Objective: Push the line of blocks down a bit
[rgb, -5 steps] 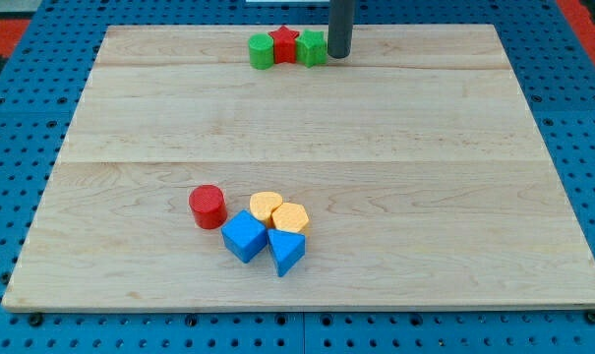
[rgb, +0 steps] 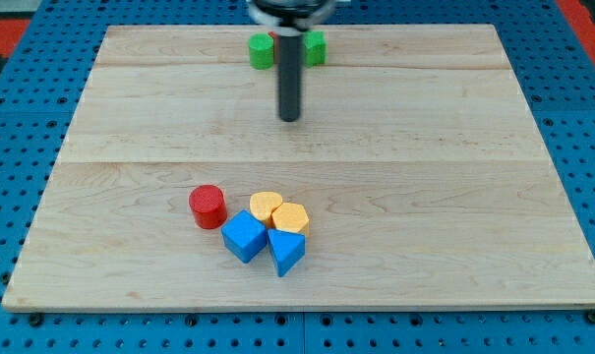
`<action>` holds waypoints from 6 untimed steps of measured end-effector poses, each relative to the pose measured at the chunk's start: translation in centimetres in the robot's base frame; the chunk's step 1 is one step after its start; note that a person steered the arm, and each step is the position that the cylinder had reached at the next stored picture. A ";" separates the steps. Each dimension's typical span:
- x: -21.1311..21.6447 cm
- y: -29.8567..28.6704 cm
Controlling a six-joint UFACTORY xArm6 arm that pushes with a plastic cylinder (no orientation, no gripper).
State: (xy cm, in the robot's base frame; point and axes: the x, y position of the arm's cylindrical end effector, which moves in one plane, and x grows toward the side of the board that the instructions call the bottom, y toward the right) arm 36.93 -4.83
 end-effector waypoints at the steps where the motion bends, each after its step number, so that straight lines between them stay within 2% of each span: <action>1: -0.4 -10.3; 2: -2.0 -13.9; 5: -1.8 -13.9; 6: -8.4 -14.1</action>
